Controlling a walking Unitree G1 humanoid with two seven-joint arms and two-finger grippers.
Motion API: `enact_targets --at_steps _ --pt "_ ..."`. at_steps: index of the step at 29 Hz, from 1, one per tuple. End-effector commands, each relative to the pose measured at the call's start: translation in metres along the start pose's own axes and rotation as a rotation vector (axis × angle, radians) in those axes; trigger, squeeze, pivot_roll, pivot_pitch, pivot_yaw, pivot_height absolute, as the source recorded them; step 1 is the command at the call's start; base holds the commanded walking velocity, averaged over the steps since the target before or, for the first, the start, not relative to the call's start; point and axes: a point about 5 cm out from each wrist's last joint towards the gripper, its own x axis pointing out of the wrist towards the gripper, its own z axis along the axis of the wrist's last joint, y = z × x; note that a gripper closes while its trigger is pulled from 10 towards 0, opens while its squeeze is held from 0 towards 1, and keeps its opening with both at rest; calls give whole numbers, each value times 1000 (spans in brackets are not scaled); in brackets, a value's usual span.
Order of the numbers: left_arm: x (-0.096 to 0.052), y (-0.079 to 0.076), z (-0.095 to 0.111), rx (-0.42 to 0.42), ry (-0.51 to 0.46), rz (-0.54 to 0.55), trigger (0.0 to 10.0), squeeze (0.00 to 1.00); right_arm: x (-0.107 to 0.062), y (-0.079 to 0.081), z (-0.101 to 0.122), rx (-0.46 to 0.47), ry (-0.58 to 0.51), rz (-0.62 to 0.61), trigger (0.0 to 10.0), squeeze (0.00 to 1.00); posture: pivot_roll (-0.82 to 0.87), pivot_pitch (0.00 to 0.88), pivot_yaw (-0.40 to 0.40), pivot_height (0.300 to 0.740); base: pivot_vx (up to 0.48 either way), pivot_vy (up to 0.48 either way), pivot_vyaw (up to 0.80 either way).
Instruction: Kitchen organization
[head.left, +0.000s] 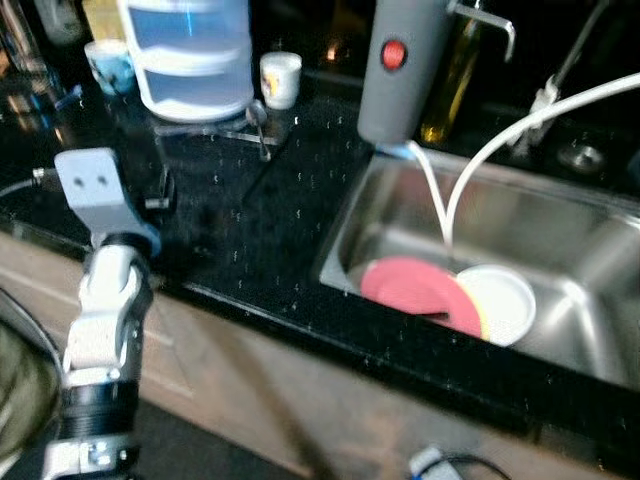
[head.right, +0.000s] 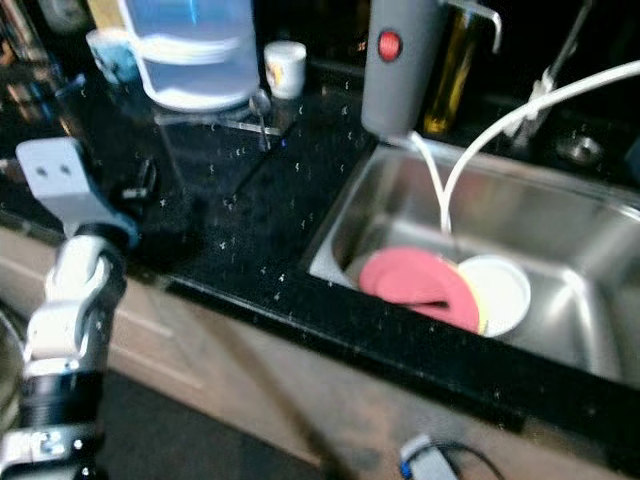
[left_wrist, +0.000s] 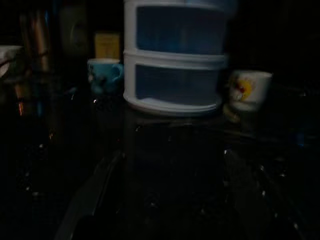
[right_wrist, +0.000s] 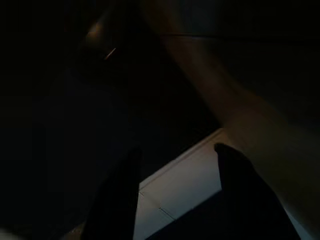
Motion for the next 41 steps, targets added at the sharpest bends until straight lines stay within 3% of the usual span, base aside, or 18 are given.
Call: enact_targets --at_steps 1,7,27,41 --pt "-1 -2 0 -22 7 -4 10000 0 -1 -18 19 17 -58 -57 10000 0 12 0 -5 740 0 0 0" --pt "-3 -10 -4 -28 25 -41 10000 0 -1 -18 18 8 -53 -55 10000 0 13 4 -7 740 0 0 0" --pt "-6 -14 -18 -27 111 -59 10000 0 -1 -19 16 -2 -30 -59 10000 0 15 6 -9 740 0 0 0" --pt "-8 -18 -21 -20 125 -74 10000 0 -1 -19 16 -2 -31 -59 10000 0 14 0 -9 740 -310 0 0"
